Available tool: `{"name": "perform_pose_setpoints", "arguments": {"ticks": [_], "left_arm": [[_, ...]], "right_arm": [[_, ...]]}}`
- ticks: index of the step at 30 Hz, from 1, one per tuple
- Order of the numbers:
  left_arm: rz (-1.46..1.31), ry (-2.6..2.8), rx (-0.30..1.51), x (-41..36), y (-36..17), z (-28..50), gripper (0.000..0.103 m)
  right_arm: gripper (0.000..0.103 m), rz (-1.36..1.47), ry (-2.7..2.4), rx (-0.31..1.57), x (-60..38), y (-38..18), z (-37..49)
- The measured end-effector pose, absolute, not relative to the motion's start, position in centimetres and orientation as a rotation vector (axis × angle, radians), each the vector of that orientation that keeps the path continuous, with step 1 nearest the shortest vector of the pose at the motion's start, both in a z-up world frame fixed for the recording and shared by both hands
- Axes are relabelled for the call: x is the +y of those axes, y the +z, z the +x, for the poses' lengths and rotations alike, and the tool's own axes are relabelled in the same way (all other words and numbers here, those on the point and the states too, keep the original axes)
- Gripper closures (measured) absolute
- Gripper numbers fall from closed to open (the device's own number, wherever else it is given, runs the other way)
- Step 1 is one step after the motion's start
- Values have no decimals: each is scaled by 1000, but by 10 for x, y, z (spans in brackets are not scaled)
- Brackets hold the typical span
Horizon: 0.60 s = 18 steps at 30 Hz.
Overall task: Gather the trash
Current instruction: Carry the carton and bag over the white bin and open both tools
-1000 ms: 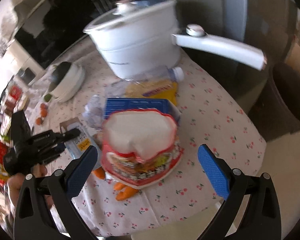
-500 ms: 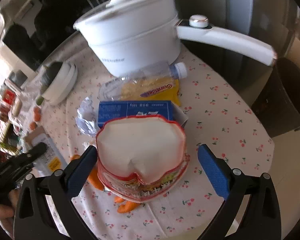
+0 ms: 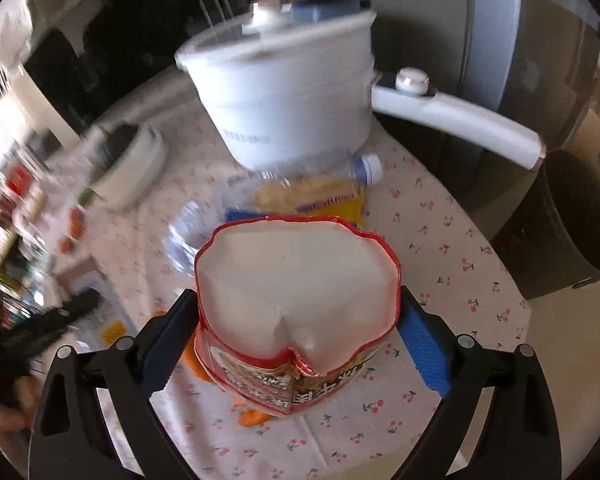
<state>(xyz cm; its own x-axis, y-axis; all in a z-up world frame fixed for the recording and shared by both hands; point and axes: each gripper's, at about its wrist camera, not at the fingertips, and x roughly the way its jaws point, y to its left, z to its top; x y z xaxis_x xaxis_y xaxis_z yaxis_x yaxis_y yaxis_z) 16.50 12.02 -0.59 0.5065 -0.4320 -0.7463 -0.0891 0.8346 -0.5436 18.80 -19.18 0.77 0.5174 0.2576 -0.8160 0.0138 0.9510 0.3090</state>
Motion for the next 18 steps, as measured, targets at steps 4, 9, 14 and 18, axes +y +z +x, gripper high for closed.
{"name": "perform_pose_setpoints", "arguments": {"ticks": [4,9,14,18], "left_arm": [[-577,-236,1019,121,-1,161,78],[-583,-264,1016,117,2,154,78],[-546,-317,1005,99,11,144,78],[-490,-381,1023,74,13,131,78]], "right_arm": [[11,474,187,992,-231,15,181],[10,713,278,986,-264,10,169],[10,701,254,994,-276,16,150],[10,626,226,1005,-281,25,124]]}}
